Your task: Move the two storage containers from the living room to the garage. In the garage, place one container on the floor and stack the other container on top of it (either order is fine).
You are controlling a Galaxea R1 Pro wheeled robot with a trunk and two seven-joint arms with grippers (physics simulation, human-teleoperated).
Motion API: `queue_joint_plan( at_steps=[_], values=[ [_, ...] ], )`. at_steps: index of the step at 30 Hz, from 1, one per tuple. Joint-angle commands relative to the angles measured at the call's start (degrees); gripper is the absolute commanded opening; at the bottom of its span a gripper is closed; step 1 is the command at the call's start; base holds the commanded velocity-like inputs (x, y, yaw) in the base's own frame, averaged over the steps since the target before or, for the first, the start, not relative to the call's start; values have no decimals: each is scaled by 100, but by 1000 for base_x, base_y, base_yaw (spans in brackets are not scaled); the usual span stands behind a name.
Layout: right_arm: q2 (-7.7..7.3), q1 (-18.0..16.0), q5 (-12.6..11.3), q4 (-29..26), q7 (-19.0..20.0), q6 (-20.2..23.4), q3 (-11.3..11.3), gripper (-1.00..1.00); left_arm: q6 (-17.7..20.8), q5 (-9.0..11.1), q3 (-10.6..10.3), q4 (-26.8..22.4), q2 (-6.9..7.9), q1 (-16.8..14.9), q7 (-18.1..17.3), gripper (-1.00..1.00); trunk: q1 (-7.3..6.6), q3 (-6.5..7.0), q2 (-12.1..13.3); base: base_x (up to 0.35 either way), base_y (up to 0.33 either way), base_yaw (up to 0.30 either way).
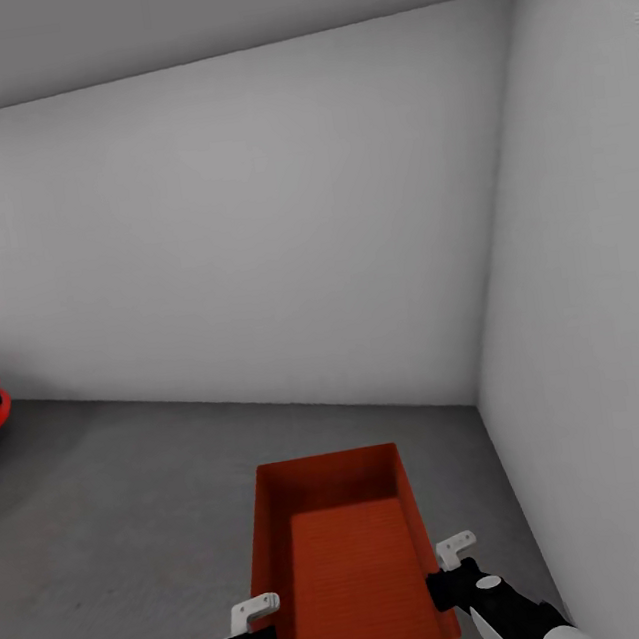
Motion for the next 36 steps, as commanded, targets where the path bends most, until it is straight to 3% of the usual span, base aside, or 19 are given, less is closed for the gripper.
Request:
queue_joint_plan(
  at_steps=[1, 24, 36],
  values=[
    [241, -2, -4, -45, 169, -6, 22, -100, 41, -4, -17, 6, -5, 6, 65, -100, 2, -8, -5, 0, 0, -114],
    [240, -2, -5, -45, 169, -12, 20, -100, 42, -4, -17, 6, 4, 6, 65, -100, 2, -78, -5, 0, 0, -55],
    [241, -3, -6, -45, 169, -12, 21, -100, 42, -4, -17, 6, 4, 6, 65, -100, 2, -78, -5, 50, 0, -204]
  ],
)
